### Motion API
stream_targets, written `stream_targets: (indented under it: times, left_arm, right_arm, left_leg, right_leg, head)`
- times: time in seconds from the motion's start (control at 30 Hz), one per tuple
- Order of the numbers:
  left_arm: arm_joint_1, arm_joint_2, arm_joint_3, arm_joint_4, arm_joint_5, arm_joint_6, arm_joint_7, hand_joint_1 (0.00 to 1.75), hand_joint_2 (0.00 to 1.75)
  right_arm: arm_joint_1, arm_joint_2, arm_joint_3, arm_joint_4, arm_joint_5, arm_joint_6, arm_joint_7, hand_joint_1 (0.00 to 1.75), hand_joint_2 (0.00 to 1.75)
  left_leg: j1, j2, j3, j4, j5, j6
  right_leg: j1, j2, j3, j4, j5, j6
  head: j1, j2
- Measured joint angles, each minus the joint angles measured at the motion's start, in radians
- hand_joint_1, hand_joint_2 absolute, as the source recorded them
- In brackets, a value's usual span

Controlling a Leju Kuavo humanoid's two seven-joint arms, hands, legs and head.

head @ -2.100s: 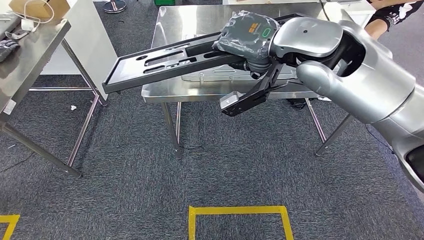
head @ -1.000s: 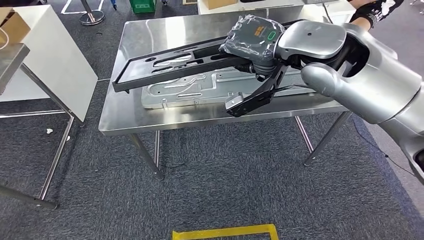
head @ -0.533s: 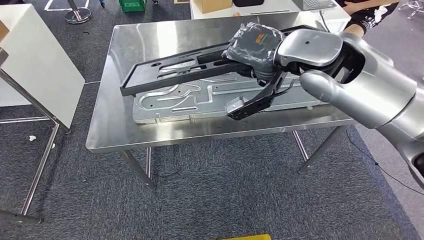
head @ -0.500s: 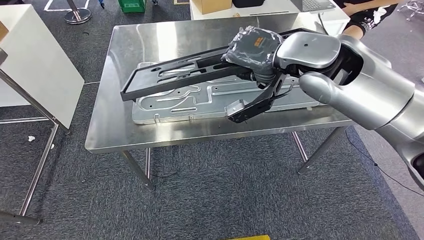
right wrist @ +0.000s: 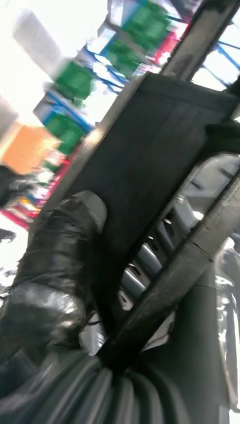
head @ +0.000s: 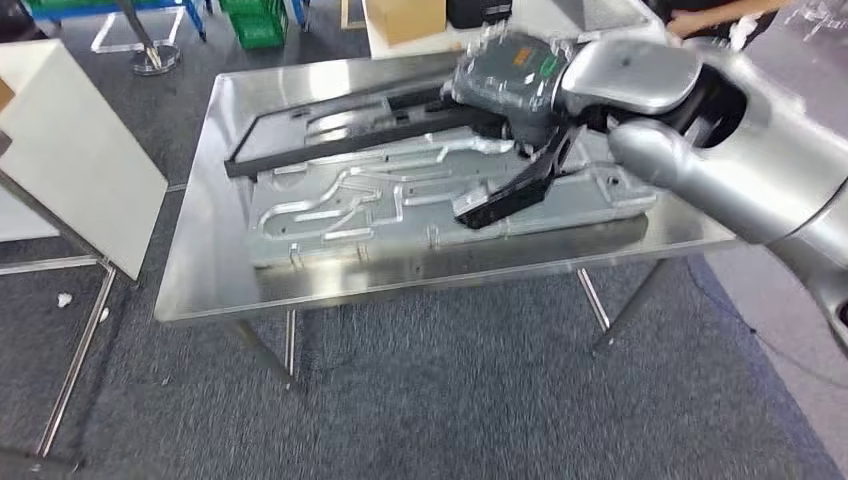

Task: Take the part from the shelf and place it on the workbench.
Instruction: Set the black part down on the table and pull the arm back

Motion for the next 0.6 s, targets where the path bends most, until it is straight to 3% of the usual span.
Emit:
stream_targets:
  times: [0.07,0.1,0.17,0.2,0.23,0.27,0.33,0.37,0.43,0.5,0.57,0.6]
  left_arm:
    - [-0.001,-0.001,0.004,0.0,-0.004,0.003,0.004,0.0,1.75]
    - [0.0,-0.001,0.006,0.0,-0.005,0.005,0.006,0.0,1.75]
    - [0.002,-0.003,0.01,0.0,-0.005,0.008,0.007,0.0,1.75]
    - [0.004,-0.001,0.011,-0.001,-0.006,0.01,0.008,0.0,1.75]
    - [0.006,0.0,0.013,-0.001,-0.006,0.012,0.01,0.0,1.75]
    - [0.006,0.001,0.014,-0.002,-0.006,0.014,0.011,0.0,1.75]
    - [0.005,-0.001,0.015,-0.001,-0.009,0.017,0.015,0.0,1.75]
    - [0.004,-0.002,0.015,-0.001,-0.011,0.018,0.016,0.0,1.75]
    - [0.002,-0.002,0.017,-0.001,-0.013,0.018,0.017,0.0,1.75]
    - [0.0,-0.002,0.019,-0.001,-0.014,0.018,0.016,0.0,1.75]
    - [0.0,-0.003,0.02,-0.001,-0.014,0.018,0.016,0.0,1.75]
    - [-0.001,-0.003,0.02,-0.001,-0.014,0.017,0.016,0.0,1.75]
  right_arm:
    - [0.0,0.0,0.003,-0.001,-0.003,0.0,0.0,1.75,1.75]
    - [0.001,0.0,0.005,-0.001,-0.004,0.0,0.0,1.75,1.75]
    - [0.001,-0.002,0.007,-0.001,-0.004,0.0,0.0,1.75,1.75]
    - [0.001,-0.005,0.008,-0.001,-0.005,0.0,0.001,1.75,1.75]
    - [0.0,-0.008,0.01,-0.001,-0.006,0.0,0.001,1.75,1.75]
    - [0.002,-0.01,0.011,-0.003,-0.008,0.0,0.0,1.75,1.75]
    - [0.006,-0.011,0.013,-0.005,-0.011,0.0,0.0,1.75,1.75]
    - [0.008,-0.011,0.013,-0.006,-0.012,0.0,0.001,1.75,1.75]
    - [0.007,-0.012,0.009,-0.006,-0.013,0.0,0.004,1.75,1.75]
    - [0.007,-0.013,0.007,-0.007,-0.016,0.0,0.004,1.75,1.75]
    - [0.008,-0.012,0.008,-0.007,-0.019,0.001,0.003,1.75,1.75]
    - [0.008,-0.012,0.009,-0.007,-0.02,0.001,0.003,1.75,1.75]
  left_leg:
    - [0.014,0.004,0.01,0.004,-0.009,-0.013]
    - [0.025,0.003,0.014,0.011,-0.017,-0.025]
    - [0.05,0.001,0.016,0.042,-0.042,-0.058]
    - [0.06,0.0,0.012,0.067,-0.06,-0.078]
    - [0.065,0.0,0.003,0.095,-0.079,-0.096]
    - [0.068,0.001,-0.007,0.121,-0.096,-0.111]
    - [0.069,0.001,-0.02,0.15,-0.114,-0.126]
    - [0.07,0.002,-0.026,0.165,-0.112,-0.13]
    - [0.071,0.006,-0.064,0.23,-0.105,-0.134]
    - [0.067,0.009,-0.136,0.337,-0.134,-0.13]
    - [0.056,0.009,-0.201,0.408,-0.184,-0.117]
    - [0.049,0.009,-0.217,0.408,-0.189,-0.107]
  right_leg:
    - [-0.011,-0.001,-0.057,0.083,-0.027,0.02]
    - [-0.021,-0.003,-0.066,0.085,-0.016,0.035]
    - [-0.046,-0.008,-0.033,-0.01,0.048,0.074]
    - [-0.054,-0.006,-0.019,-0.054,0.064,0.088]
    - [-0.058,-0.007,-0.01,-0.079,0.065,0.087]
    - [-0.058,-0.006,-0.014,-0.078,0.06,0.074]
    - [-0.053,-0.008,-0.028,-0.041,0.042,0.031]
    - [-0.052,-0.007,-0.031,-0.034,0.045,0.019]
    - [-0.048,-0.005,-0.025,-0.035,0.039,0.007]
    - [-0.041,-0.002,-0.01,-0.048,0.035,0.0]
    - [-0.03,0.001,0.011,-0.061,0.027,-0.007]
    - [-0.023,0.002,0.022,-0.065,0.022,-0.01]
  head:
    - [0.0,0.0]
    - [0.0,0.0]
    - [0.0,0.0]
    - [0.001,0.0]
    - [0.002,0.0]
    - [0.002,0.0]
    - [0.0,0.0]
    - [-0.003,0.0]
    - [-0.005,0.0]
    - [-0.006,0.0]
    - [-0.006,0.0]
    - [-0.006,0.0]
